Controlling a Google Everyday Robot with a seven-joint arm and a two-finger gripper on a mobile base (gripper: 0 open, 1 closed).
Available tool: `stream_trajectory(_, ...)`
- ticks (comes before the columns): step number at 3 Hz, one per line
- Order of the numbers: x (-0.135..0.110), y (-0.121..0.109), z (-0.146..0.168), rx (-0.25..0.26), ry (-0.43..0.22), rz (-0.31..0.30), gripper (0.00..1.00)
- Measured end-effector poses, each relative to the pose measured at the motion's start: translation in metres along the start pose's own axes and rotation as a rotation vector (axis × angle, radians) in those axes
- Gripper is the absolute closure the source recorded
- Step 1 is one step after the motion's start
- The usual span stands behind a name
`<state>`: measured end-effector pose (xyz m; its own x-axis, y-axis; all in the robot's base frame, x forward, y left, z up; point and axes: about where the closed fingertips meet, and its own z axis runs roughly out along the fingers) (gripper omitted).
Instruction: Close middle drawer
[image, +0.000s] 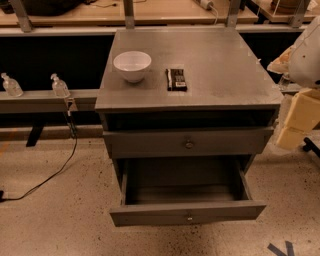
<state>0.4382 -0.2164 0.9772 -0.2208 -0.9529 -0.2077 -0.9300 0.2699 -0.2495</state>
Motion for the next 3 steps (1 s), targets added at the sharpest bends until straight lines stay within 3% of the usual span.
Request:
stream_trajectory(2,0.005,0.010,0.013,0.025,-0.045,-0.009,0.00)
stream_trajectory(3,0.022,0.035,0.044,0.027,-0.078,0.070,0.00)
